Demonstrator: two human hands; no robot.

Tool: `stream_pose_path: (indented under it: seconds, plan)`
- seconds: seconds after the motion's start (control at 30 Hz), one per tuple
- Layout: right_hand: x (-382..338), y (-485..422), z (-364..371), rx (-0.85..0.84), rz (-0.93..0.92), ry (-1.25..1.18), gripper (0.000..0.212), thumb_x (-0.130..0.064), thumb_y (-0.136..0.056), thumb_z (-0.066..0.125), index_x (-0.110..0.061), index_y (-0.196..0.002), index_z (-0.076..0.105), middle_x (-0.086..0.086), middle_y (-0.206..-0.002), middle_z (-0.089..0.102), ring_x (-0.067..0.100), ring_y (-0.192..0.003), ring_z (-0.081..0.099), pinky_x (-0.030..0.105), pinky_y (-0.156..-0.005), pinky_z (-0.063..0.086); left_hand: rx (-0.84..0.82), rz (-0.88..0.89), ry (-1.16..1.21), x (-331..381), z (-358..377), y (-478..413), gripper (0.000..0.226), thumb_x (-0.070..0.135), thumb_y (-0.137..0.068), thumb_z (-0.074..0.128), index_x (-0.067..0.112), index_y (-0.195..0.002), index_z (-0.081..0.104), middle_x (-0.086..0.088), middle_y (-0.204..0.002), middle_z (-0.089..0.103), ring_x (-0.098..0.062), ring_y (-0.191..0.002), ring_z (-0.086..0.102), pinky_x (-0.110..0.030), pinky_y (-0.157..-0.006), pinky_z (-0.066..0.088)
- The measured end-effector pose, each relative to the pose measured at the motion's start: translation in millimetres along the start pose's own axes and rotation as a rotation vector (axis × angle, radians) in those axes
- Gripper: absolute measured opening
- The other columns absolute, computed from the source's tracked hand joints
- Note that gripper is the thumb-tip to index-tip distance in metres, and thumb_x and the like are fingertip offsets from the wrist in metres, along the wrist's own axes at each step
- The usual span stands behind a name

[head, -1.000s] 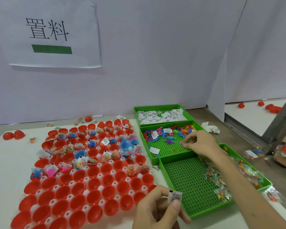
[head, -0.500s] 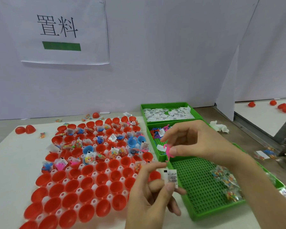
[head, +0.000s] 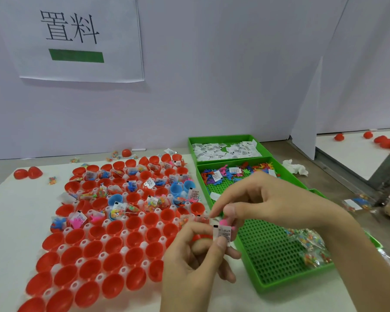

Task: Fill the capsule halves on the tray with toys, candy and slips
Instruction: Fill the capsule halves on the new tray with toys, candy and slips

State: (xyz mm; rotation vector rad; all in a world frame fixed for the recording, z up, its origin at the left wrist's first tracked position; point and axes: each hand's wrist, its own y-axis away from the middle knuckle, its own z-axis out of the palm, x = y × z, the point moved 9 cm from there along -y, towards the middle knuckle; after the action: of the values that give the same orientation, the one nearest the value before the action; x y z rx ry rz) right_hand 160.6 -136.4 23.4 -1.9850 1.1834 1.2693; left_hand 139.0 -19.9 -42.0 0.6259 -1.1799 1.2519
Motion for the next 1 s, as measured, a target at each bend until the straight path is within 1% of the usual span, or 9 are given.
stream_pose_path:
  seconds: [0.07,0.17,0.23,0.37,0.53,0.67,0.8,0.9,1.0]
  plan:
    - [3.1,6.7,-12.7,0.038,0.047,0.021,0.021,-0.016,-0.101,0.056,-0.015,-0.112,0.073,0.010,-0.098,0.077,0.027,-0.089,0.075,0.032,-0.082,0.060,-0.020,-0.017,0.015,-1.0,2.4,0.9,0.020,0.012,-0.075,0.066,-0.004,-0.083,0.057,-0.024,-0.064,0.069,-0.028,-0.038,0.056,-0.030,-0.043,0.048]
    - [13.4,27.2,-70.2,0.379,0.109,0.243,0.015,-0.020,-0.099,0.061,-0.023,-0.099,0.076,-0.001,-0.091,0.078,0.018,-0.080,0.075,0.032,-0.071,0.058,-0.082,-0.072,0.055,-5.1,9.5,2.8,0.028,0.011,-0.075,0.066,-0.010,-0.086,0.052,-0.026,-0.065,0.068,-0.027,-0.039,0.057,-0.030,-0.044,0.048]
    - [30.8,45.3,-102.1,0.541,0.244,0.455,0.013,-0.024,-0.095,0.064,-0.028,-0.088,0.075,-0.009,-0.081,0.076,0.013,-0.073,0.072,0.029,-0.066,0.053,-0.133,-0.121,0.083,-8.1,15.9,4.7,0.031,0.011,-0.075,0.067,-0.012,-0.088,0.051,-0.028,-0.066,0.068,-0.027,-0.040,0.057,-0.030,-0.045,0.048]
    - [81.2,68.1,-113.3,0.408,0.562,0.598,0.012,-0.031,-0.088,0.073,-0.030,-0.077,0.075,-0.017,-0.071,0.073,-0.001,-0.064,0.067,0.015,-0.058,0.047,-0.233,-0.207,0.100,-14.1,25.2,6.7,0.025,0.014,-0.075,0.070,-0.006,-0.085,0.058,-0.028,-0.068,0.068,-0.026,-0.045,0.058,-0.029,-0.049,0.050]
    - [95.6,72.6,-115.0,0.410,0.651,0.577,0.016,-0.037,-0.070,0.088,-0.032,-0.078,0.075,-0.011,-0.077,0.074,0.006,-0.076,0.069,0.028,-0.070,0.054,-0.312,-0.208,0.074,-15.1,33.2,6.8,0.018,0.025,-0.073,0.078,0.010,-0.077,0.069,-0.012,-0.069,0.066,-0.025,-0.054,0.059,-0.029,-0.055,0.049]
    - [105.9,60.0,-104.8,0.391,0.692,0.593,0.013,-0.020,-0.071,0.087,-0.025,-0.074,0.075,-0.008,-0.070,0.073,0.008,-0.068,0.068,0.019,-0.058,0.047,-0.294,-0.221,0.127,-14.9,32.6,6.7,0.016,0.021,-0.070,0.078,0.009,-0.076,0.069,-0.019,-0.095,0.073,-0.034,-0.068,0.069,-0.033,-0.060,0.052]
    - [106.0,57.5,-109.1,0.449,0.686,0.609,0.014,-0.013,-0.078,0.079,-0.022,-0.066,0.076,-0.010,-0.066,0.073,0.008,-0.069,0.070,0.017,-0.057,0.048,-0.179,-0.292,0.232,-15.8,25.1,5.9,0.018,0.003,-0.060,0.079,0.003,-0.066,0.062,-0.034,-0.079,0.068,-0.039,-0.066,0.070,-0.034,-0.058,0.056]
    - [103.2,58.8,-106.3,0.442,0.682,0.606,0.015,-0.023,-0.068,0.089,-0.020,-0.068,0.074,-0.007,-0.067,0.071,0.007,-0.065,0.067,0.018,-0.055,0.046,-0.064,-0.282,0.304,-12.8,16.7,1.6,0.011,-0.006,-0.061,0.065,0.003,-0.057,0.060,-0.032,-0.067,0.065,-0.035,-0.055,0.067,-0.034,-0.052,0.057]
    - [104.6,57.6,-104.8,0.463,0.701,0.591,0.018,-0.014,-0.065,0.090,-0.017,-0.068,0.072,-0.003,-0.067,0.071,0.010,-0.062,0.069,0.018,-0.053,0.049,-0.014,-0.252,0.288,-8.2,10.1,-1.4,0.012,-0.004,-0.061,0.064,0.006,-0.054,0.067,-0.028,-0.065,0.066,-0.031,-0.053,0.067,-0.030,-0.052,0.057]
